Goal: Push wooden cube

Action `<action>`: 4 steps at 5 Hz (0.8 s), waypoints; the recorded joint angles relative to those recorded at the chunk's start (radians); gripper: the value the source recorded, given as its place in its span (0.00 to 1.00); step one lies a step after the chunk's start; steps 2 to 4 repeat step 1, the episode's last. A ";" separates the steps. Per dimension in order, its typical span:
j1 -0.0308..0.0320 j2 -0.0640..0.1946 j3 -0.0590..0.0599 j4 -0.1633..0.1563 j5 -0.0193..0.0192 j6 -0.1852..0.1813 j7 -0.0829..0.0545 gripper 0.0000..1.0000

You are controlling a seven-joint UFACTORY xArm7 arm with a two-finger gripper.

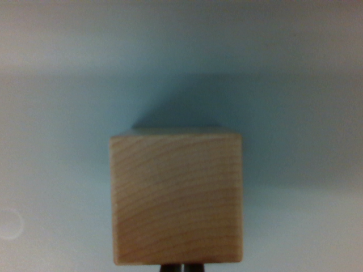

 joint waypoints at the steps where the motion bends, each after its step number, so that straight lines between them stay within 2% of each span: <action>1: 0.0000 0.003 0.000 0.005 -0.0001 0.002 0.000 1.00; 4: 0.0000 0.003 0.000 0.005 -0.0001 0.002 0.000 1.00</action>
